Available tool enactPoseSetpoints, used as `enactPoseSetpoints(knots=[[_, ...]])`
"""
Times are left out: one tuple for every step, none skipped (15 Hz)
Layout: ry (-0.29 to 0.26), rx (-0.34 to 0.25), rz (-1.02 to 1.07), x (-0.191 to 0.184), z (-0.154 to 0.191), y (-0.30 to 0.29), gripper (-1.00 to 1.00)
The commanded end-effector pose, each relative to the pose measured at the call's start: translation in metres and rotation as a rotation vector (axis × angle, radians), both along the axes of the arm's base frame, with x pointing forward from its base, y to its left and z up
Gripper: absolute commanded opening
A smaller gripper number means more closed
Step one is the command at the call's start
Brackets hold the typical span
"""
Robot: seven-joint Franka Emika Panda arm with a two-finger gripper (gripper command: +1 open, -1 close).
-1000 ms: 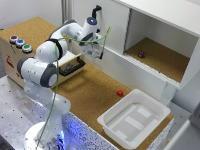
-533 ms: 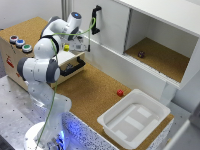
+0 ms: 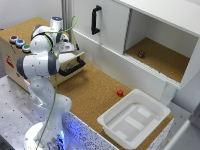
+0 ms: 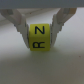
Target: Move to the drawer, then place the yellow object
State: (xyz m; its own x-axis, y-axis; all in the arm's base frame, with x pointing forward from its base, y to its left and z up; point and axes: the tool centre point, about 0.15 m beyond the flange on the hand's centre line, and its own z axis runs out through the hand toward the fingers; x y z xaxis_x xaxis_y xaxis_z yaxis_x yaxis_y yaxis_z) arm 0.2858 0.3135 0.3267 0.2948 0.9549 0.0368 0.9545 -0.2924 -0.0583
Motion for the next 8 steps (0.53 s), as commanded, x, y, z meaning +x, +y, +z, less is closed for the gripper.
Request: enactPoseSetpoints(knots=[[-0.071,-0.02,0.092,-0.017,-0.001,-0.011,1.0],[-0.082,-0.015,0.099,-0.016,0.004,-0.012,1.0],[-0.093,-0.01,0.106,-0.015,0.009,-0.014,1.0],[-0.104,-0.002,0.108,-0.015,0.016,-0.016,1.0],[-0.122,0.0,0.109,-0.013,0.021,-0.018,1.0],[-0.134,0.009,0.105,-0.011,0.027,-0.019,1.0],[-0.147,0.026,0.094,-0.009,0.036,-0.022,1.0],[-0.157,0.043,0.08,-0.006,0.045,-0.025,1.0]])
